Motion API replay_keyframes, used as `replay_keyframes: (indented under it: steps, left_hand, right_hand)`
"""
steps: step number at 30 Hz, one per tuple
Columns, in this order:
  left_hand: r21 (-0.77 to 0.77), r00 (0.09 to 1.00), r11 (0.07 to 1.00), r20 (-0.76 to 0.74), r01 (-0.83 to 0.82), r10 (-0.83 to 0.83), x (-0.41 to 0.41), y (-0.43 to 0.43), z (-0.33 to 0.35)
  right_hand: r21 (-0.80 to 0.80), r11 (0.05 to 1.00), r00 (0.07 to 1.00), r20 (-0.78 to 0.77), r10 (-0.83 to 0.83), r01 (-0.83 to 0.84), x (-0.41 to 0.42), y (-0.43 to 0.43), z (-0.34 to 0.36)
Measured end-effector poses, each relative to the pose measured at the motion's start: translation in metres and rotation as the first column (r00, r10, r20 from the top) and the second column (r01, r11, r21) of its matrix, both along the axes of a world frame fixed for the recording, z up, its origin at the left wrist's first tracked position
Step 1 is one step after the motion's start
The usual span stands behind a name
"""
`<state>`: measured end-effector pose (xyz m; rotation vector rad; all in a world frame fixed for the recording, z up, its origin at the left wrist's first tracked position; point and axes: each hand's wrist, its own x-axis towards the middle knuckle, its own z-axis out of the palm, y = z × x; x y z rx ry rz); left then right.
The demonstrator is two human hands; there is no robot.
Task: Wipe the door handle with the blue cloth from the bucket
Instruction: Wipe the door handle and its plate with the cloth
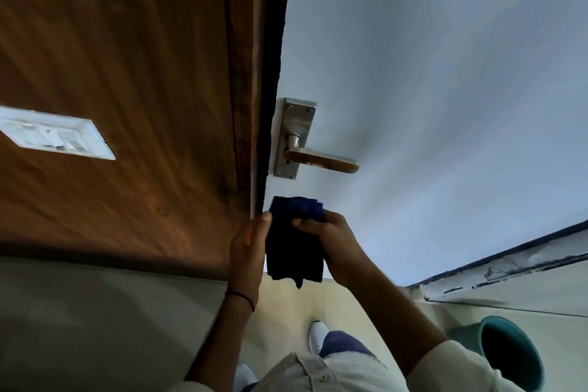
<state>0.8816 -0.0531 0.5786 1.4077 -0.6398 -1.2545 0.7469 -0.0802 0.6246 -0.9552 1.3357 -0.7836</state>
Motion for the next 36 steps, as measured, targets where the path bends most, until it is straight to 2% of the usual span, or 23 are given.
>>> replay_keyframes:
  steps: [2, 4, 5, 7, 10, 12, 14, 18, 20, 22, 23, 25, 27, 31, 34, 36]
  left_hand:
    - [0.007, 0.981, 0.996, -0.171, 0.092, -0.09, -0.002, 0.003, 0.004]
    - [-0.025, 0.974, 0.999, -0.223, 0.036, -0.041, -0.004, 0.002, 0.004]
    - [-0.035, 0.968, 0.999, -0.25, 0.007, -0.015, -0.005, 0.0, 0.002]
    - [-0.055, 0.941, 0.998, -0.337, 0.024, -0.041, -0.004, -0.005, -0.003]
    - [-0.014, 0.806, 0.998, -0.588, 0.068, -0.064, -0.015, -0.007, -0.004]
    - [-0.013, 0.716, 1.0, -0.698, 0.003, -0.011, -0.03, -0.005, -0.003]
    - [-0.03, 0.688, 0.994, -0.724, -0.107, 0.052, -0.047, -0.005, -0.005]
    - [-0.022, 0.751, 0.939, -0.607, -0.342, 0.26, -0.069, -0.018, 0.003]
    - [-0.023, 0.744, 0.876, -0.539, -0.482, 0.395, -0.079, -0.031, 0.011]
    - [-0.024, 0.725, 0.801, -0.442, -0.599, 0.529, -0.087, -0.044, 0.021]
    - [-0.02, 0.71, 0.76, -0.375, -0.649, 0.596, -0.09, -0.051, 0.026]
    - [-0.047, 0.682, 0.694, -0.241, -0.719, 0.69, -0.096, -0.065, 0.037]
    - [-0.093, 0.673, 0.668, -0.15, -0.739, 0.724, -0.101, -0.078, 0.047]
    - [-0.215, 0.707, 0.7, 0.054, -0.681, 0.705, -0.115, -0.095, 0.061]
    - [-0.253, 0.647, 0.681, 0.215, -0.687, 0.732, -0.125, -0.097, 0.06]
    - [-0.253, 0.622, 0.69, 0.304, -0.678, 0.722, -0.132, -0.093, 0.056]
  right_hand:
    - [-0.16, 0.977, 0.954, -0.286, 0.091, -0.142, 0.01, -0.007, 0.005]
    - [-0.279, 0.923, 0.847, -0.526, 0.084, -0.264, 0.017, -0.016, 0.008]
    - [-0.338, 0.885, 0.801, -0.596, 0.062, -0.32, 0.017, -0.02, 0.007]
    - [-0.399, 0.816, 0.748, -0.662, 0.06, -0.418, 0.012, -0.029, 0.005]
    - [-0.336, 0.783, 0.719, -0.667, 0.195, -0.524, -0.009, -0.041, 0.0]
    - [-0.339, 0.755, 0.705, -0.674, 0.22, -0.561, -0.032, -0.045, 0.001]
    - [-0.447, 0.698, 0.734, -0.659, 0.166, -0.559, -0.062, -0.048, 0.004]
    - [-0.735, 0.537, 0.884, -0.465, 0.046, -0.415, -0.114, -0.058, 0.023]
    - [-0.82, 0.428, 0.911, -0.412, 0.017, -0.379, -0.127, -0.069, 0.03]
    - [-0.848, 0.387, 0.927, -0.372, 0.049, -0.361, -0.13, -0.082, 0.035]
    - [-0.837, 0.409, 0.929, -0.359, 0.093, -0.364, -0.13, -0.088, 0.037]
    - [-0.759, 0.514, 0.916, -0.346, 0.201, -0.399, -0.126, -0.097, 0.043]
    - [-0.65, 0.615, 0.895, -0.328, 0.302, -0.446, -0.121, -0.104, 0.045]
    - [-0.565, 0.699, 0.897, -0.233, 0.375, -0.439, -0.116, -0.113, 0.045]
    - [-0.5, 0.764, 0.903, -0.096, 0.419, -0.408, -0.115, -0.12, 0.045]
    - [-0.471, 0.776, 0.892, -0.057, 0.448, -0.42, -0.114, -0.123, 0.044]
